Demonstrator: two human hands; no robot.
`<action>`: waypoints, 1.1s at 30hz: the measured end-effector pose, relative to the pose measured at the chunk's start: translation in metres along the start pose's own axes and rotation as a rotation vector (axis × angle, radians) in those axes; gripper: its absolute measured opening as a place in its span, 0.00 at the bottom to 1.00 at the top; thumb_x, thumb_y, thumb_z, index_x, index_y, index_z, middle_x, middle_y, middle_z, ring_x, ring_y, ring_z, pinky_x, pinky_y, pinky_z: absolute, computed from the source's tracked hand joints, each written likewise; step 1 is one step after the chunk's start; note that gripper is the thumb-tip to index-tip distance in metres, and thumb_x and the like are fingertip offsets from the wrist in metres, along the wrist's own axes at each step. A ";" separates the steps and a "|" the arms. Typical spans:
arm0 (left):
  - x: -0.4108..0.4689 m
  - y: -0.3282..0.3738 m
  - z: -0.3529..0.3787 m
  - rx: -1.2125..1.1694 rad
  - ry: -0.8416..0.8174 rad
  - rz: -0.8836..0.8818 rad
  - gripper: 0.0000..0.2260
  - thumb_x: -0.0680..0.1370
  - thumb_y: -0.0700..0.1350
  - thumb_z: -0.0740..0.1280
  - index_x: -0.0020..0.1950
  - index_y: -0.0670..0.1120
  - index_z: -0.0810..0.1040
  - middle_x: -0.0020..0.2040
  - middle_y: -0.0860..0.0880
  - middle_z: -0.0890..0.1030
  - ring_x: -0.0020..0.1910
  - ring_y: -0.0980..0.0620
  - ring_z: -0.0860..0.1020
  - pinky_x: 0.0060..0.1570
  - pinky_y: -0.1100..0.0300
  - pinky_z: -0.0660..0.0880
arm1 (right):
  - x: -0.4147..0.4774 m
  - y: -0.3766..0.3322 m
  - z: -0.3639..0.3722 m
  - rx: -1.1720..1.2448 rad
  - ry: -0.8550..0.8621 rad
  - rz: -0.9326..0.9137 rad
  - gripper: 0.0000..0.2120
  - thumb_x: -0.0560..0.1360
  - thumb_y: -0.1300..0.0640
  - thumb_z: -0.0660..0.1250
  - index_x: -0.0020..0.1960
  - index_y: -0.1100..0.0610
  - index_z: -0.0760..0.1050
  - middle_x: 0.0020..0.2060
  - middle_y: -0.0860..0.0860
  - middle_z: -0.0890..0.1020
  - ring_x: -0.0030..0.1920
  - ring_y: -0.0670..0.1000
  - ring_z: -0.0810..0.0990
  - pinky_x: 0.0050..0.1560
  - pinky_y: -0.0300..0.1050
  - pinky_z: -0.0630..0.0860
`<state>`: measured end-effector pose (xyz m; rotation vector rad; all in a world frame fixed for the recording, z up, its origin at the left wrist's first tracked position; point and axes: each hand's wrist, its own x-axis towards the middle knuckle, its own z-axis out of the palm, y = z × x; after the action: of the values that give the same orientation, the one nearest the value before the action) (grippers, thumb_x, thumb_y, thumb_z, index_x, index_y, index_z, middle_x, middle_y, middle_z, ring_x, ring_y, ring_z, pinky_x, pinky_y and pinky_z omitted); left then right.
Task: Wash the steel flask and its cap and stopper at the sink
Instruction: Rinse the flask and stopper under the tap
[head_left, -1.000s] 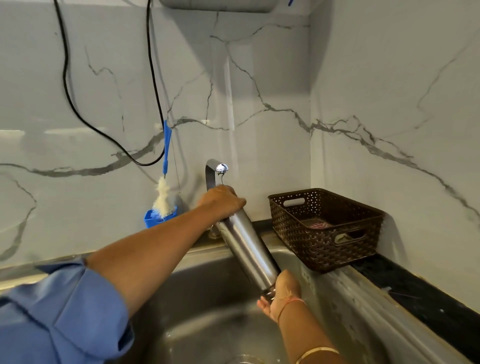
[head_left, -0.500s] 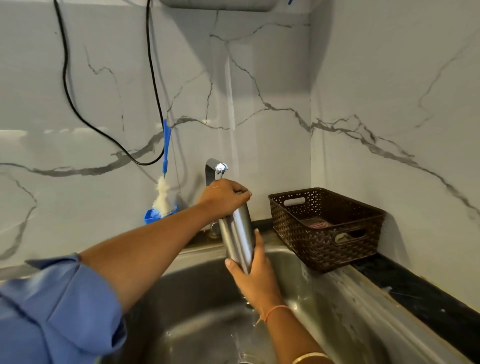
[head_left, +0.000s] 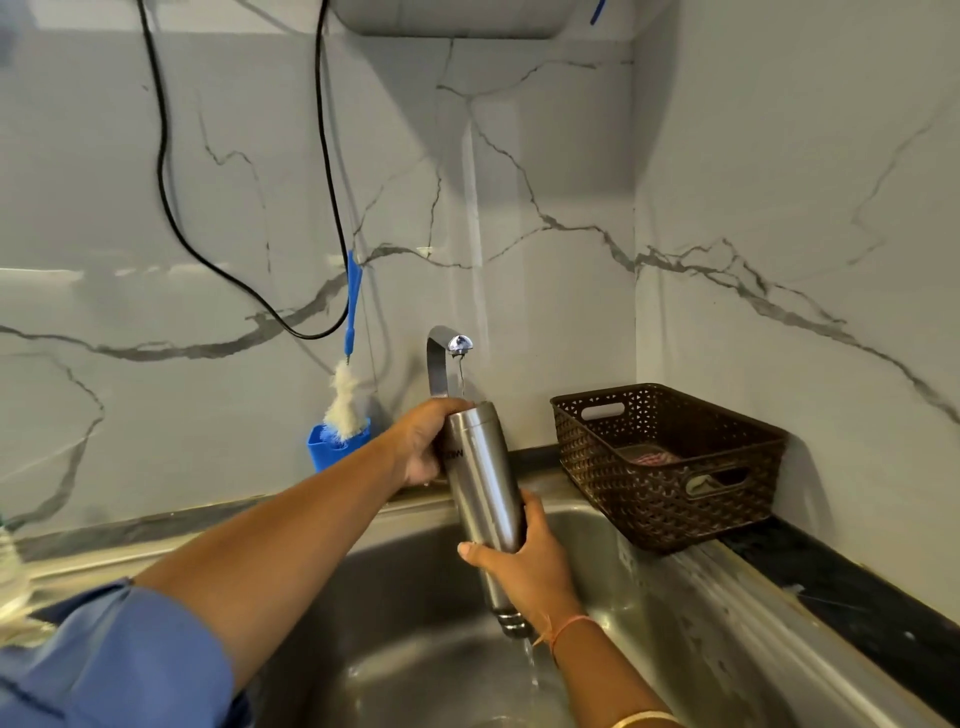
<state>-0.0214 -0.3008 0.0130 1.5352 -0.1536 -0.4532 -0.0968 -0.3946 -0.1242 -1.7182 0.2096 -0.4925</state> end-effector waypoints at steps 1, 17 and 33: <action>0.002 0.002 -0.003 0.023 0.031 -0.010 0.05 0.77 0.43 0.65 0.41 0.44 0.75 0.37 0.44 0.78 0.37 0.48 0.76 0.42 0.55 0.74 | 0.000 0.001 0.002 -0.009 -0.012 0.000 0.43 0.61 0.52 0.79 0.71 0.48 0.62 0.53 0.48 0.79 0.48 0.47 0.80 0.52 0.42 0.78; 0.014 -0.035 0.005 0.281 0.247 0.525 0.20 0.70 0.54 0.74 0.56 0.51 0.71 0.44 0.53 0.78 0.42 0.54 0.78 0.42 0.58 0.77 | 0.000 -0.005 0.002 0.207 -0.128 0.016 0.31 0.65 0.53 0.79 0.64 0.48 0.71 0.50 0.47 0.82 0.47 0.46 0.82 0.47 0.38 0.78; 0.007 -0.037 -0.049 -0.023 0.306 0.020 0.24 0.70 0.48 0.75 0.61 0.43 0.68 0.50 0.42 0.75 0.45 0.44 0.76 0.44 0.47 0.77 | 0.008 -0.005 -0.019 0.830 0.204 0.542 0.21 0.77 0.44 0.63 0.60 0.60 0.72 0.50 0.61 0.78 0.44 0.58 0.79 0.31 0.47 0.77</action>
<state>-0.0041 -0.2569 -0.0271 1.5592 0.0736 -0.1992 -0.0986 -0.4133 -0.1154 -0.7533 0.5186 -0.2812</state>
